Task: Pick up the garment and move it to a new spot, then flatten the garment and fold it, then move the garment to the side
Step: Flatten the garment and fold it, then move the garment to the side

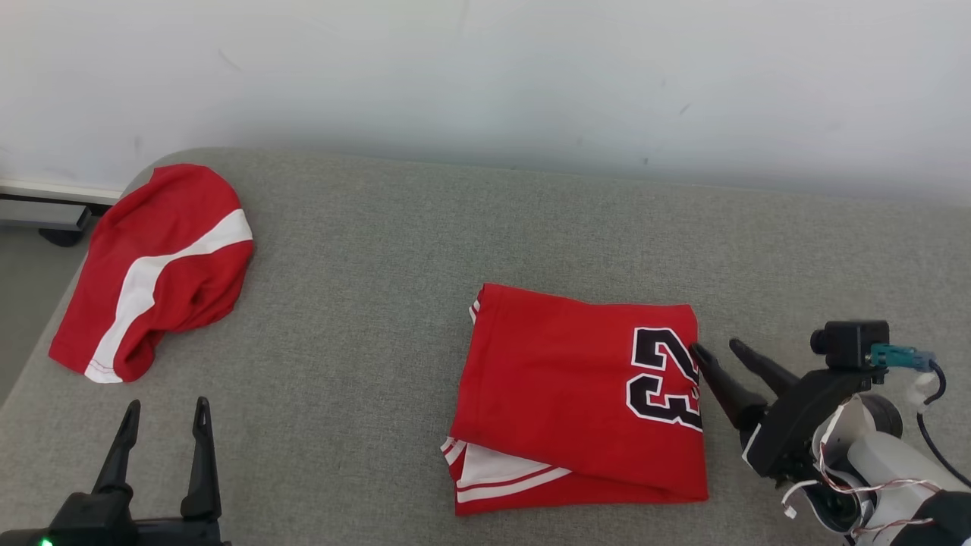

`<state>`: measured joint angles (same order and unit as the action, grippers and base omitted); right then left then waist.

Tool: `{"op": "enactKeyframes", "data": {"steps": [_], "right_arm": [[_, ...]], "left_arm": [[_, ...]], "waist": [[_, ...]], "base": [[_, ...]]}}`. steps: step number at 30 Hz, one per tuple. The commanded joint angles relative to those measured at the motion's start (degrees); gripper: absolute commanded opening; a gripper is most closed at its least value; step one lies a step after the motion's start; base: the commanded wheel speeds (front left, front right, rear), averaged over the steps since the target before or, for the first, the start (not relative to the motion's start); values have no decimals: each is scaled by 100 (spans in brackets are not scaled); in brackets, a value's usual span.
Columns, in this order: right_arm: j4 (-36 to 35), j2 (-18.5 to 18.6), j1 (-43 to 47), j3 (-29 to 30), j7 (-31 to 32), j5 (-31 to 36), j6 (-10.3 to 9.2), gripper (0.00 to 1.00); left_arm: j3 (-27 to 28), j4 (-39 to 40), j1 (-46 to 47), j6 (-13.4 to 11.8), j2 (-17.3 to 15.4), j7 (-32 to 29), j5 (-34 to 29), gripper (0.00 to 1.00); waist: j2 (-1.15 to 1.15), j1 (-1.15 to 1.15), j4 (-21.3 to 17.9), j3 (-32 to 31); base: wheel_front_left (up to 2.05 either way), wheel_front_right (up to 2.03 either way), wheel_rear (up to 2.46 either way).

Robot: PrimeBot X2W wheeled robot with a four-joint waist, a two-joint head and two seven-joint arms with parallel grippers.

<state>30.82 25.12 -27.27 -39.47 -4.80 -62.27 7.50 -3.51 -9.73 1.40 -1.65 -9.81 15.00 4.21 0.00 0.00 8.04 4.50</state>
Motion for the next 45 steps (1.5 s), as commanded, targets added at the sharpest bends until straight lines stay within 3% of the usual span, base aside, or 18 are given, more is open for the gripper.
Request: {"op": "enactKeyframes", "data": {"steps": [1, 14, 27, 28, 29, 30, 31, 45], "right_arm": [[98, -25, 100, 63, 110, 59, -3, 100], [868, -525, -211, 217, 1140, 290, -3, 100], [1662, -1017, -509, 371, 2027, -34, -3, 100], [1689, -1013, -519, 359, 2073, -47, -3, 96], [1701, -1014, -530, 349, 2093, -59, -3, 71], [1666, -1026, -547, 347, 2082, -86, -3, 8], [1640, -1024, -561, 352, 2065, -103, -3, 0], [1542, -533, -838, 298, 2081, -187, -3, 0]], "left_arm": [[10, 18, -37, -3, -31, 26, -53, 100], [-51, -5, 46, 55, 18, 26, -88, 100], [-50, -57, 59, 89, 85, 26, -66, 100], [-49, -59, 61, 89, 93, 26, -67, 100], [-49, -59, 65, 88, 100, 26, -69, 100], [-45, -59, 67, 88, 102, 26, -71, 100], [-39, -57, 71, 89, 99, 26, -71, 100], [30, -63, 84, 88, 116, 26, -77, 100]], "waist": [[0, 0, -21, -9], [0, 0, 1, 14], [0, 0, 186, 20], [0, 0, 191, 24], [0, 0, 194, 27], [0, 0, 195, 32], [0, 0, 194, 39], [0, 0, 30, 72]], "base": [[0, 0, 0], [0, 0, 0], [0, 0, 0], [0, 0, 0], [0, 0, 0], [0, 0, 0], [0, 0, 0], [0, 0, 0]]}}
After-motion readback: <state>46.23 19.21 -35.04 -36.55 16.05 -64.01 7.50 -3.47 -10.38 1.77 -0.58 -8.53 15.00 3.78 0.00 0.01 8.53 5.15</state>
